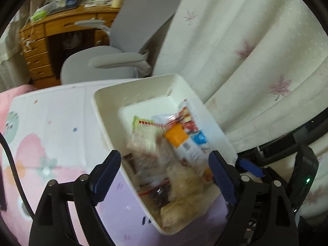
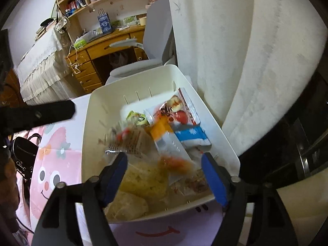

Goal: Organize snacks
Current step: 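Open the left gripper over the tray while the right gripper releases the candy into it, then withdraw both open grippers from the tray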

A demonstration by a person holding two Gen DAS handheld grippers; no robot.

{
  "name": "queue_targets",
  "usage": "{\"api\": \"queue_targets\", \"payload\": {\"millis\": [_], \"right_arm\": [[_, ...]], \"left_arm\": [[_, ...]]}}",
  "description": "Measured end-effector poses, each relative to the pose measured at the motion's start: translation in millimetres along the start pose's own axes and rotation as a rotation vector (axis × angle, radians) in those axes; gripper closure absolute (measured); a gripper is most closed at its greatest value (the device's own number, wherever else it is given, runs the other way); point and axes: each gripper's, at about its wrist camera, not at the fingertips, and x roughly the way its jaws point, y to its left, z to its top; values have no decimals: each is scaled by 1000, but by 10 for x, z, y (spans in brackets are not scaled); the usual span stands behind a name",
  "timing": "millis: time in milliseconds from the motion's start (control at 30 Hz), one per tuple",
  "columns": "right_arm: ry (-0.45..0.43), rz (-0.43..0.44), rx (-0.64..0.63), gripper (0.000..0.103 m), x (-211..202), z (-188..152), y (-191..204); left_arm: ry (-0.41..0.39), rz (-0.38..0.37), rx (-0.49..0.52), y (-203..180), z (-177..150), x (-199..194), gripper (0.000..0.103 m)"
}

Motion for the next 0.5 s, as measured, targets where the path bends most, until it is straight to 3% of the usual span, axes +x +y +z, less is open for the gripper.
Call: {"api": "queue_targets", "payload": {"millis": [133,500], "right_arm": [[13,21,29,6,-82,-80,43],[97,37,63,4,-378,-721,502]], "left_arm": [[25,50,-41,170,-247,-202,15],[47,91,-179,940,-1340,-943,15]]}}
